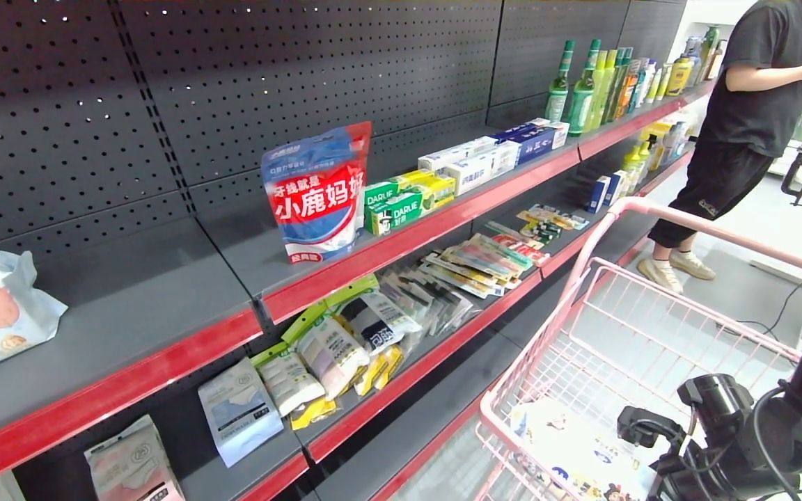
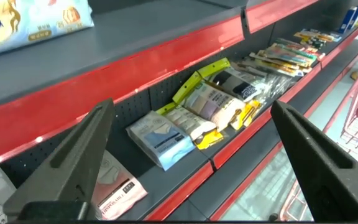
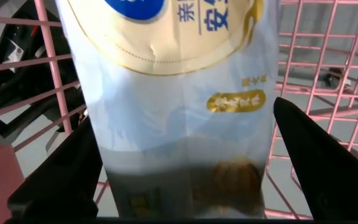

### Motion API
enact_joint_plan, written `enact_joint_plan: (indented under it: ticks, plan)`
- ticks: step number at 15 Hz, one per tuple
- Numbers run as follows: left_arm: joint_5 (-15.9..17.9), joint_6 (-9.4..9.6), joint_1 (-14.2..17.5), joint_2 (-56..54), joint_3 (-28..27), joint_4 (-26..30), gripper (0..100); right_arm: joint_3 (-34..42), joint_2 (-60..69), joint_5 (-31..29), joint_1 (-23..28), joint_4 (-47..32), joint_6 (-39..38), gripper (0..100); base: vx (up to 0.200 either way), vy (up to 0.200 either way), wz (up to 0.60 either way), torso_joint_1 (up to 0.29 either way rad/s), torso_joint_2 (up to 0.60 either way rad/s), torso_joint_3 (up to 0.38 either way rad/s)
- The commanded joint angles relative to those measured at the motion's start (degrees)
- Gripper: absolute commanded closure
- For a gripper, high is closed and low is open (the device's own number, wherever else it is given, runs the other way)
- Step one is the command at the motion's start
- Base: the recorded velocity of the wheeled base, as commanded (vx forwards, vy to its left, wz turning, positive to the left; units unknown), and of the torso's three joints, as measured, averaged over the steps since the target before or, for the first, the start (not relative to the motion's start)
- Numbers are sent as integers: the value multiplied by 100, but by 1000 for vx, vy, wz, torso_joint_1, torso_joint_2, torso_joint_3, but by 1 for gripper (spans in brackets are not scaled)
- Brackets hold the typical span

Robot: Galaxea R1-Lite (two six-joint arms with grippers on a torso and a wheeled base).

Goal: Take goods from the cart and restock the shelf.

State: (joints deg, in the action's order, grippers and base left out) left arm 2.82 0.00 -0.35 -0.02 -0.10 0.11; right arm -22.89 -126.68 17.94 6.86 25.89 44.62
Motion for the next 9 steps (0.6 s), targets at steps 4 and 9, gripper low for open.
enact_joint_plan:
  ticks: [4, 9]
  plan:
    - [0, 0, 0, 2, 1, -2, 0, -22, 12, 86, -62, 39, 12, 0, 0, 0, 0, -22, 55, 27]
    - [0, 0, 0, 2, 1, -2, 0, 83, -84, 95, -106, 109, 38, 100, 0, 0, 0, 0, 0, 0]
